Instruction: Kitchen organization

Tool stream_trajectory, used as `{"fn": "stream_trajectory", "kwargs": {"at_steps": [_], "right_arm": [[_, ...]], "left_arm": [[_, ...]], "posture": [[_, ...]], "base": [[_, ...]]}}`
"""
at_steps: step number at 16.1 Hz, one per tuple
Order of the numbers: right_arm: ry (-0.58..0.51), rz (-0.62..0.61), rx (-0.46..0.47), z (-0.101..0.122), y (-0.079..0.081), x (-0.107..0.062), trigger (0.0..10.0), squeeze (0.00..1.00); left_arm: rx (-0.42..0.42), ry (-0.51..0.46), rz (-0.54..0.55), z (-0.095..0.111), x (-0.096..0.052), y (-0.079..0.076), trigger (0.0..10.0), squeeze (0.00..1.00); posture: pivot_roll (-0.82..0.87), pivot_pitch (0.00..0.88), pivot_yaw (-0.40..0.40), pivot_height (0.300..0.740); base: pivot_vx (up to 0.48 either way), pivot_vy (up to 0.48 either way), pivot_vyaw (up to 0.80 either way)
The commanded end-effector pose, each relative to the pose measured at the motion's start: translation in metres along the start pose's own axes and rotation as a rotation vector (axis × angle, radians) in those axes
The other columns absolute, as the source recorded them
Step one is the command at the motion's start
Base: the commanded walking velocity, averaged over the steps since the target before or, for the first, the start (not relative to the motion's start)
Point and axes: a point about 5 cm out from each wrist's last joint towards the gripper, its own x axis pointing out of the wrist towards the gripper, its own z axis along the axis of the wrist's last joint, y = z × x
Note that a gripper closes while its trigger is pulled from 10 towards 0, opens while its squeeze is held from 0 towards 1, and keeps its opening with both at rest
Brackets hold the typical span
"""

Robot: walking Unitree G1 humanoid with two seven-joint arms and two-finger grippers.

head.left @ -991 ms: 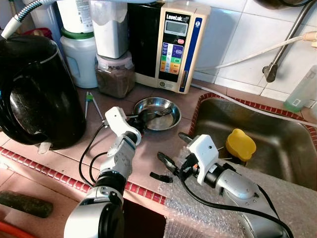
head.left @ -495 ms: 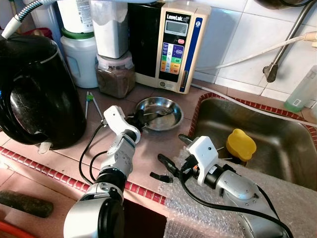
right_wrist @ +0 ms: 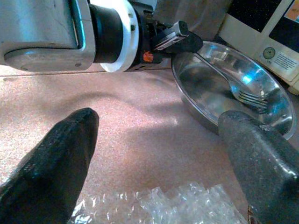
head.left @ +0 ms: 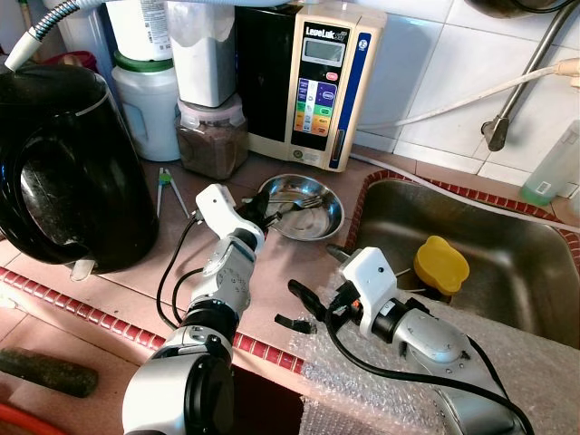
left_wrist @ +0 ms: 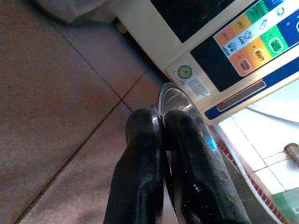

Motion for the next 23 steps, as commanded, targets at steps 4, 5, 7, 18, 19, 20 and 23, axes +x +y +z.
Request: {"fn": "stream_trajectory", "kwargs": {"at_steps": [4, 5, 7, 18, 19, 20, 23], "right_arm": [[-0.002, -0.013, -0.018, 0.001, -0.003, 0.001, 10.0, 0.0], [-0.002, -0.015, -0.02, 0.001, -0.004, 0.0, 10.0, 0.0], [0.0, -0.017, -0.023, 0.001, -0.004, 0.0, 10.0, 0.0], [0.011, -0.035, -0.033, 0.0, -0.008, -0.002, 10.0, 0.0], [0.012, -0.036, -0.033, 0.0, -0.008, -0.003, 10.0, 0.0], [0.013, -0.036, -0.033, 0.0, -0.008, -0.003, 10.0, 0.0], [0.016, -0.039, -0.034, -0.001, -0.009, -0.004, 10.0, 0.0]], "left_arm": [[0.037, 0.03, 0.1, -0.009, -0.002, 0.01, 0.0, 0.0], [0.054, 0.024, 0.132, -0.007, -0.003, 0.015, 0.0, 0.0], [0.058, 0.027, 0.172, -0.007, -0.005, 0.021, 0.0, 0.0], [0.078, 0.037, 0.218, -0.004, -0.006, 0.032, 10.0, 1.0], [0.065, 0.04, 0.223, -0.005, -0.006, 0.032, 10.0, 0.72], [0.059, 0.04, 0.229, -0.004, -0.006, 0.033, 10.0, 0.0], [0.046, 0.032, 0.245, -0.002, -0.006, 0.036, 10.0, 0.0]], "posture": [[0.02, 0.0, -0.034, 0.74], [0.02, 0.0, -0.037, 0.74], [0.02, 0.0, -0.039, 0.74], [0.0, 0.0, -0.049, 0.74], [0.0, 0.0, -0.051, 0.74], [0.0, 0.0, -0.051, 0.74], [-0.01, 0.0, -0.051, 0.74]], "base": [[0.0, 0.0, 0.0], [0.0, 0.0, 0.0], [0.0, 0.0, 0.0], [0.0, 0.0, 0.0], [0.0, 0.0, 0.0], [0.0, 0.0, 0.0], [0.0, 0.0, 0.0]]}}
